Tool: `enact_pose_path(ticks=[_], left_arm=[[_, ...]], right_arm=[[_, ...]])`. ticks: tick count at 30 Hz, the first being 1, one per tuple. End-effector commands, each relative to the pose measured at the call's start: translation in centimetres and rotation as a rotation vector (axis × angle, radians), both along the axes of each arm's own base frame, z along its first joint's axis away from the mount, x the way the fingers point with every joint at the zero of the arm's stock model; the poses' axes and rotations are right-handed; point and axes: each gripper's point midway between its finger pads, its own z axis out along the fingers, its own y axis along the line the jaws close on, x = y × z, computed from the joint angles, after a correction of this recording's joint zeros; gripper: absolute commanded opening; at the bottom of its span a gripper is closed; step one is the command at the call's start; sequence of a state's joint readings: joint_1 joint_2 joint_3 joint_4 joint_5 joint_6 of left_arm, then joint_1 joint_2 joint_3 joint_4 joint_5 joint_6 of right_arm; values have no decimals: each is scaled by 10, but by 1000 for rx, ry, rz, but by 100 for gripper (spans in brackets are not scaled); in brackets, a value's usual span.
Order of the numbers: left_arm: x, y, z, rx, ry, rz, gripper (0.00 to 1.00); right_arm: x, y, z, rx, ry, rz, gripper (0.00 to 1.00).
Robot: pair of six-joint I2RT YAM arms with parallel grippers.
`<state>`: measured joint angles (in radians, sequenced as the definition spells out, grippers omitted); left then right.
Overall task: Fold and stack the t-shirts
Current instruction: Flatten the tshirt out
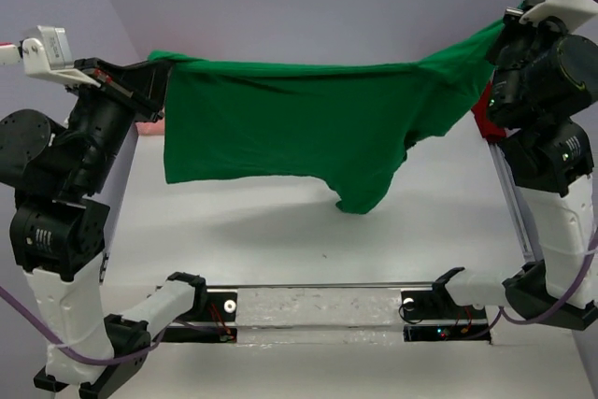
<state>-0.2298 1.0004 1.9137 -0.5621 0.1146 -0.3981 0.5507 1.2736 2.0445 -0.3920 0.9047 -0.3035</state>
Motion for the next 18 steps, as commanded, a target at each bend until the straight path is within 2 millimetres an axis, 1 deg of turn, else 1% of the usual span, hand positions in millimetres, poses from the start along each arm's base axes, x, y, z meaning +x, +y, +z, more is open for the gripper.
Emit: enact_pose_path(ticks=[1, 2, 3, 4, 5, 6, 7, 8, 9, 10, 11, 12, 13, 14, 16, 17, 18], left_arm=[[68, -29, -15, -7, 84, -71, 0], [71, -30, -12, -5, 87, -72, 0], [81, -31, -15, -1, 111, -65, 0], [105, -34, -27, 10, 161, -53, 0], [105, -33, -18, 10, 160, -47, 0], [113, -33, -19, 13, 181, -36, 0], [136, -38, -32, 27, 227, -30, 0], [135, -37, -22, 25, 217, -30, 0], [143, -38, -25, 28, 229, -28, 0], [151, -38, -27, 27, 235, -24, 0], [163, -37, -31, 25, 241, -12, 0], [168, -35, -33, 28, 241, 1, 0], [176, -32, -36, 33, 245, 23, 0], [178, -30, -37, 39, 243, 33, 0], [178, -25, -32, 57, 222, 57, 0], [177, -23, -31, 63, 219, 66, 0], [175, -22, -28, 67, 208, 68, 0]], right_arm=[[45, 31, -7, -70, 37, 39, 0], [64, 40, -14, -96, 60, 49, 0], [73, 41, -16, -104, 67, 44, 0], [82, 42, -17, -108, 70, 41, 0], [85, 37, -8, -104, 50, 24, 0], [91, 37, -7, -110, 54, 15, 0], [109, 42, -15, -124, 72, 13, 0], [112, 35, -4, -118, 43, 11, 0], [116, 38, -2, -121, 41, 14, 0], [122, 30, -1, -124, 39, -7, 0], [135, 31, -8, -138, 60, -15, 0], [135, 28, -2, -134, 43, -17, 0], [139, 24, -5, -138, 50, -27, 0], [138, 24, -3, -141, 47, -29, 0], [129, 21, 6, -148, 30, -29, 0], [129, 20, 7, -147, 27, -29, 0], [120, 16, 14, -149, 14, -39, 0]])
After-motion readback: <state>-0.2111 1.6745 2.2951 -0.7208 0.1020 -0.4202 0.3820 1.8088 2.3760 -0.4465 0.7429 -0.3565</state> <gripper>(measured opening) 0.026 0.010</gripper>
